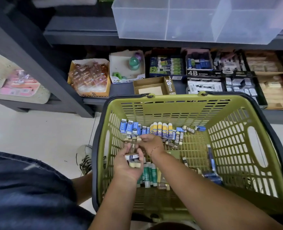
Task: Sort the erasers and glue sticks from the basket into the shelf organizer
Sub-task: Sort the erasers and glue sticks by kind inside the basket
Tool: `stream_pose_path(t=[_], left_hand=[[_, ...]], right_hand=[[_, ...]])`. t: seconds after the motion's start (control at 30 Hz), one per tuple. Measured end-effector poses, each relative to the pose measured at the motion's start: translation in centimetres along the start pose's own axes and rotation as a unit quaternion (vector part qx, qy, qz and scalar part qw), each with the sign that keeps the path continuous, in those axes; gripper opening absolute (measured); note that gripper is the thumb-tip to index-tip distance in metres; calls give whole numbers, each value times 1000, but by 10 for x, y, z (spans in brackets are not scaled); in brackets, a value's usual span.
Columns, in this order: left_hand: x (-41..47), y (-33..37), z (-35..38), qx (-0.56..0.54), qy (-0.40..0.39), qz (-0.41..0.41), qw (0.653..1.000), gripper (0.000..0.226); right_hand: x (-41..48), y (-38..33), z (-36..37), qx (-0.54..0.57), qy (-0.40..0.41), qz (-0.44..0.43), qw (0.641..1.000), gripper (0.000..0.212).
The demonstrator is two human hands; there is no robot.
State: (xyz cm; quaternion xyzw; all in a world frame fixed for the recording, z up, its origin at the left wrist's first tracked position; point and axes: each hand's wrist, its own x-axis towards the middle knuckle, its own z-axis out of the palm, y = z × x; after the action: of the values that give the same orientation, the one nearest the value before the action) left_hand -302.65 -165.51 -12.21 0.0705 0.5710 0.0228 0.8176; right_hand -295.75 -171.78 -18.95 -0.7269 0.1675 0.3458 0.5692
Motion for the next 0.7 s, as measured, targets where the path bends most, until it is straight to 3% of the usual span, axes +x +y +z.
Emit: stream_pose_path(t=[0.13,0.33,0.43,0.53,0.7], left_hand=[[-5,-4,-12,-18,27,-19,999,10],[-9,-8,-9,-17,-25,-34,999,11],[-7,-9,-7,18,-22,-21,999,12],[-2,-6,-10,29,-33,-24,999,15],[-6,-11,-9,83,-39,-62,994,30]], right_hand=[[-1,-5,1,-80,-45,-49,995,30],[-19,-14,-29,-89,-145,-112,979,16],[-39,-24,-47,-177,-213,-165,947,23],[-47,-26,-54,-286,-200,-224,910,37],[-51,-20,-51,-369,-232,-247,865,28]])
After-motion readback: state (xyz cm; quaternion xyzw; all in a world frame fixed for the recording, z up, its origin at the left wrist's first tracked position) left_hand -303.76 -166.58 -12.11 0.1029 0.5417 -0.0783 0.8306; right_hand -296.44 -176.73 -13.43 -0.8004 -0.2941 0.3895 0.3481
